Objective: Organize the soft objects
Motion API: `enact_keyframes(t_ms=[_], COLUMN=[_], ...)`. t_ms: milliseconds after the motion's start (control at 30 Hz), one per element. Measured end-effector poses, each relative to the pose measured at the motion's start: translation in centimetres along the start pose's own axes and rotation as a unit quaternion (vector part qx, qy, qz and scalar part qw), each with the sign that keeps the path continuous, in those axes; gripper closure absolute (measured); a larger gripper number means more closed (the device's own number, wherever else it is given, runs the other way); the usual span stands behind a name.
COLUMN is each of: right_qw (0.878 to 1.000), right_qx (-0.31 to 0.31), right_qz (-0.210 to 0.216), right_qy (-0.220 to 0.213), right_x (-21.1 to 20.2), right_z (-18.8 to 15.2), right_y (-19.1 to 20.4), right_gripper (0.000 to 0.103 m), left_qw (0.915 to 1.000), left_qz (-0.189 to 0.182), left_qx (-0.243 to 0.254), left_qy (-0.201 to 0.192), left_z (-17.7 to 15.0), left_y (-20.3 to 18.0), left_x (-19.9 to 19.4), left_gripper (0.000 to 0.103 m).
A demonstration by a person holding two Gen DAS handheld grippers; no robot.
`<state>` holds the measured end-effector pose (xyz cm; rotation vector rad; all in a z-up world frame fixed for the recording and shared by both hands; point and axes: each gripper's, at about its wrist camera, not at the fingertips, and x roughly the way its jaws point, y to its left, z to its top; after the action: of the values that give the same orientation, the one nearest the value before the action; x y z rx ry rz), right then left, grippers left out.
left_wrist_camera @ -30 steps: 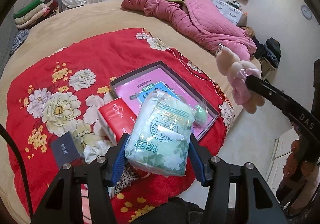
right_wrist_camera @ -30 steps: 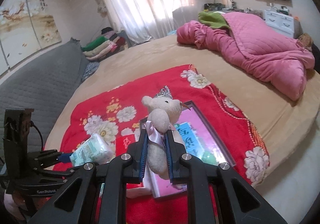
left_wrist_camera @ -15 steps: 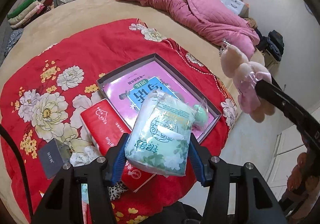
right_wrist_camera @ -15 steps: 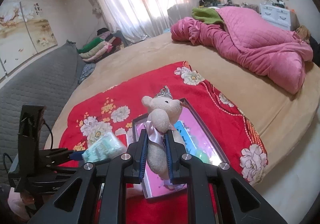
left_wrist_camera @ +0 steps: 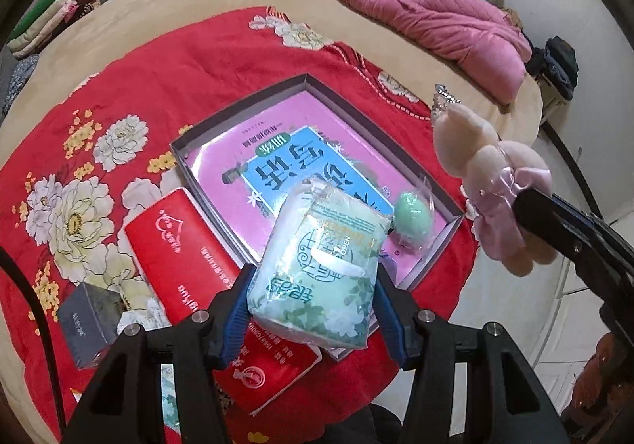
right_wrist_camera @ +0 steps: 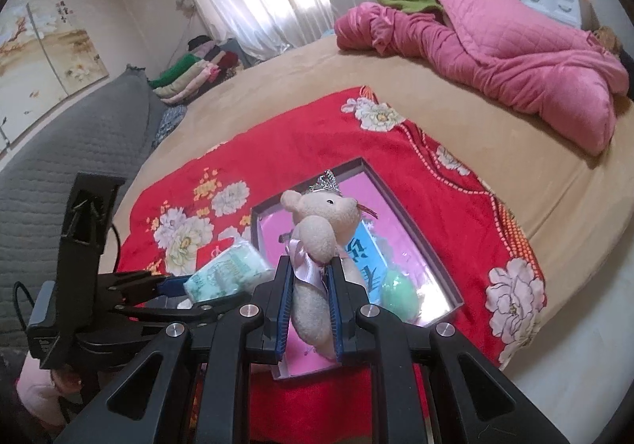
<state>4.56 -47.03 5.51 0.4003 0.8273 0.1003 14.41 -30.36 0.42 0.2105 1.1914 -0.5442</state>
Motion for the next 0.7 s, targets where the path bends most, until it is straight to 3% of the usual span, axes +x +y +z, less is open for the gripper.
enact_keyframes(t_ms=[333,700], right_qw=[0.998,0.996], right_qx=[0.030,0.035], right_qz=[0.021,0.006], right_qy=[0.042,0.087], right_x=[3.6,7.5], right_z=[-1.8,-3.8], right_y=[-1.9,-2.7], right_gripper=[0.086,0.086], left_qw=[0.9995,0.9982], left_qz=[0.013,0.041], left_qx=[-0.006,-0.004], left_qy=[0.028,0.045], left_z=[0.9,1.5], left_y=[0.6,0.9], left_x=[2.8,5.2], left_gripper=[0.047,0.047])
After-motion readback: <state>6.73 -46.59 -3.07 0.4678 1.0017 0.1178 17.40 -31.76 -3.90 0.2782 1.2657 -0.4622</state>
